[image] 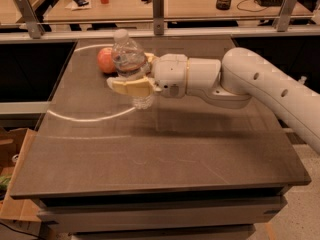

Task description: Knock water bottle over

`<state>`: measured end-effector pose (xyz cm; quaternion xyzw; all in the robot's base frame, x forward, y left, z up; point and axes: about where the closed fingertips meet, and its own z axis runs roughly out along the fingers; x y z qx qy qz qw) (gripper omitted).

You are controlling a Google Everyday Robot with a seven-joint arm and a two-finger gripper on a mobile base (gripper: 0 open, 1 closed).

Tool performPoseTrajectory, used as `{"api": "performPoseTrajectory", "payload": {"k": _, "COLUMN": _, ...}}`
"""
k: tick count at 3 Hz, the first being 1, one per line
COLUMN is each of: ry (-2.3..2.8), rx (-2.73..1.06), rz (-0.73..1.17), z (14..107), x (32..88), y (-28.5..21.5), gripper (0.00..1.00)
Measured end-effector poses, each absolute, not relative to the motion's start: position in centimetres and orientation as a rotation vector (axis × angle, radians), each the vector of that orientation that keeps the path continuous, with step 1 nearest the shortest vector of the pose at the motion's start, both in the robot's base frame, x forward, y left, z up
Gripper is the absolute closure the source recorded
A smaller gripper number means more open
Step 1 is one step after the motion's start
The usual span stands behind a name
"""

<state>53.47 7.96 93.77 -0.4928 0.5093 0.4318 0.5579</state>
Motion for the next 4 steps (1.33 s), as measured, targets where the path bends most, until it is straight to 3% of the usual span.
{"api": "performPoseTrajectory", "payload": {"k": 1, "ry": 1.101, "rx": -1.234, "rz": 0.949, "z": 98.3, "x": 53.6, "y": 6.4, "gripper": 1.00}}
{"api": "performPoseTrajectory", "payload": {"k": 4, "ry": 0.681, "rx": -1.700, "rz": 0.570, "z": 102.9, "x": 51.3, "y": 3.7, "gripper": 1.00}}
